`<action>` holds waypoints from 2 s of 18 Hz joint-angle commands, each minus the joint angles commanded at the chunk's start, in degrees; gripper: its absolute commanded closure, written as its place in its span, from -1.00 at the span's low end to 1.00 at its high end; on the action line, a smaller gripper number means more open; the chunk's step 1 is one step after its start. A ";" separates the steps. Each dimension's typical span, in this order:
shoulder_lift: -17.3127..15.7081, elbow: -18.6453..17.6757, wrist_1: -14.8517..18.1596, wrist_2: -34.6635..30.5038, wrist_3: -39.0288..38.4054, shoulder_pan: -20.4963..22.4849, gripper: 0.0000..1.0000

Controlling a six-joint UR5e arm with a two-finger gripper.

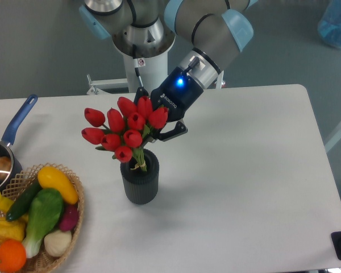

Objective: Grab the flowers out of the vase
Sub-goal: 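Lift the gripped tulips up out of the black vase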

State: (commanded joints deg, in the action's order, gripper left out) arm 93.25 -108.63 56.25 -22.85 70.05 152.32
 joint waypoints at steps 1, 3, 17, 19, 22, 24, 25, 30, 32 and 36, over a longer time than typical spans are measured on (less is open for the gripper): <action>-0.35 0.09 0.00 -0.08 -0.61 0.00 0.26; -1.05 0.00 0.18 -0.17 -1.67 0.00 0.26; -5.10 -0.26 0.26 3.78 -7.48 -0.88 0.26; -5.28 -0.09 0.35 3.96 -7.65 -0.88 0.26; -5.63 0.00 0.26 4.05 -9.32 -0.88 0.26; -5.71 0.61 0.18 5.36 -9.41 -0.62 0.26; -5.63 1.40 0.26 5.80 -9.67 -0.44 0.26; -5.63 3.08 0.18 7.82 -11.61 1.31 0.26; -5.63 3.34 0.18 7.82 -11.61 1.41 0.26; -5.45 4.30 0.18 7.82 -11.52 2.46 0.26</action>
State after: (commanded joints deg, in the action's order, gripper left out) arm 87.80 -104.33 56.43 -15.03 58.53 154.77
